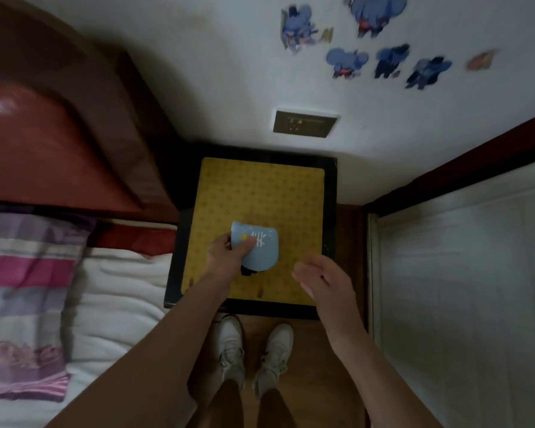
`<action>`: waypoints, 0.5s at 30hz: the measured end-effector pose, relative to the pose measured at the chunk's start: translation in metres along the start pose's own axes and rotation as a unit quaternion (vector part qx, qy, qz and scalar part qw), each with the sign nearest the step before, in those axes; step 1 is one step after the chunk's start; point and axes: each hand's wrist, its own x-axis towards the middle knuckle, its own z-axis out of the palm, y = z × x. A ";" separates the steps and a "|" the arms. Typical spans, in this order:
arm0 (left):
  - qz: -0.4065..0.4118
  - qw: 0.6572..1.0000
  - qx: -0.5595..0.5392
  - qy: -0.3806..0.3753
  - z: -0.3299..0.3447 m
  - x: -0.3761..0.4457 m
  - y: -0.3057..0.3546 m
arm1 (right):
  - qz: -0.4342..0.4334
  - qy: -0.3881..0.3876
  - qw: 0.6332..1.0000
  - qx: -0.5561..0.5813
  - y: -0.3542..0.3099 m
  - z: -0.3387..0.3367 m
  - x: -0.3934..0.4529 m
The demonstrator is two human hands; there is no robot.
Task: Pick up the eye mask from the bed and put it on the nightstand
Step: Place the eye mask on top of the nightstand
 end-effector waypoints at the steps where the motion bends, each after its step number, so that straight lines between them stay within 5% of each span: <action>1: 0.009 1.000 0.023 0.009 0.004 0.007 -0.002 | 0.002 -0.001 1.000 -0.003 0.004 0.001 0.005; 15: 0.146 0.934 0.305 0.120 0.007 0.011 -0.003 | -0.026 0.014 0.994 -0.109 0.032 0.017 0.027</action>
